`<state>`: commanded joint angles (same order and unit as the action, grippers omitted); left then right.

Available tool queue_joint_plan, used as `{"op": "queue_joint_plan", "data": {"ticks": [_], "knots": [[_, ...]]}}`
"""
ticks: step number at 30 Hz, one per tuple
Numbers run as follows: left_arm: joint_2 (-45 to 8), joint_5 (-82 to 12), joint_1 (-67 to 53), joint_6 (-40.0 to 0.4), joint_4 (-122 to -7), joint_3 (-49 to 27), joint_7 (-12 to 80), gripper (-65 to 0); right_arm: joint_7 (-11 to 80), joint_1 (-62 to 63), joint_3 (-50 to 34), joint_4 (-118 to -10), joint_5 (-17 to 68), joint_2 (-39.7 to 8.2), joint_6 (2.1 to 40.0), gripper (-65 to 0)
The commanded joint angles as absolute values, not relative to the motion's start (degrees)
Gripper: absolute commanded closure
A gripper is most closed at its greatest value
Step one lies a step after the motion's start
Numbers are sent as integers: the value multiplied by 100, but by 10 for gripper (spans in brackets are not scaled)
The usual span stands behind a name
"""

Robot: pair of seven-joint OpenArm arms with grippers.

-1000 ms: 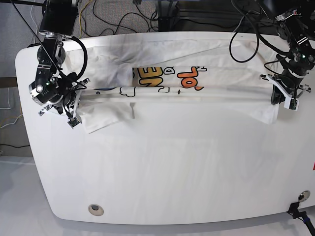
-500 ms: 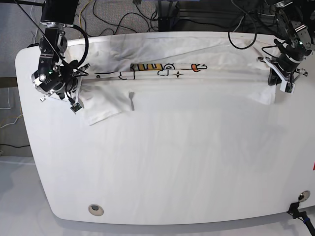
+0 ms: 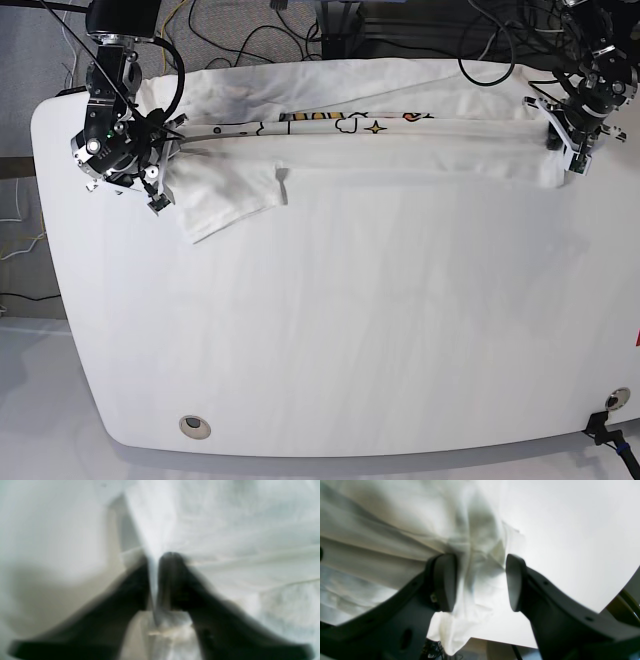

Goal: Fold the T-shirt properly
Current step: 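Lift the hem and fold it over toward the collar with both grippers, then open both grippers and release the folded hem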

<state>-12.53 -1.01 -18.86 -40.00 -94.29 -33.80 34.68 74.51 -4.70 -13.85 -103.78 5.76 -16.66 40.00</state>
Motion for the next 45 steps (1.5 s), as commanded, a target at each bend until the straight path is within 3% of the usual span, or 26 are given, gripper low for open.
{"op": "queue_joint_plan", "data": {"ticks": [3,4,5,12,20,27,31,39,45], "knots": [[-1262,-84,-1886,-4000,-9429,-3380,3477,-572,7451,-470,-1385,-10378,593,-1666,4000,-308],[-1262,-48,-1877,-4000,-9429,-3380,3477,-636,7451,-462,-1385,-10378,602,-1675,4000,-308],[-1262,-40,-1877,-4000,-9455,-3380,3477,-650,7451,-453,-1385,-10378,611,-1684,4000,-308],[-1209,-92,-1868,-4000,-10088,-3644,3459,-650,7451,-444,-1402,-10387,611,-1675,4000,-308],[-1095,-840,-1895,-4000,-10624,-3960,3459,-650,7451,-338,-1745,-10422,629,-1587,4000,-308],[-1095,-892,-1895,-4000,-10633,-3925,3468,-650,7565,-75,-2114,-10422,1165,-1446,4000,-311],[-1095,-892,-1912,-4000,-10633,-3916,3468,-650,7547,-110,-2123,-10422,1974,-1455,4000,-309],[-1015,-901,-2325,-4000,-10791,-3530,3468,-650,7547,-585,-2369,-10413,4462,-1807,4000,-309],[-699,-901,-2747,-4000,-10879,-3134,3468,-650,7538,-936,-2360,-10413,4831,-1921,4000,-309]]}}
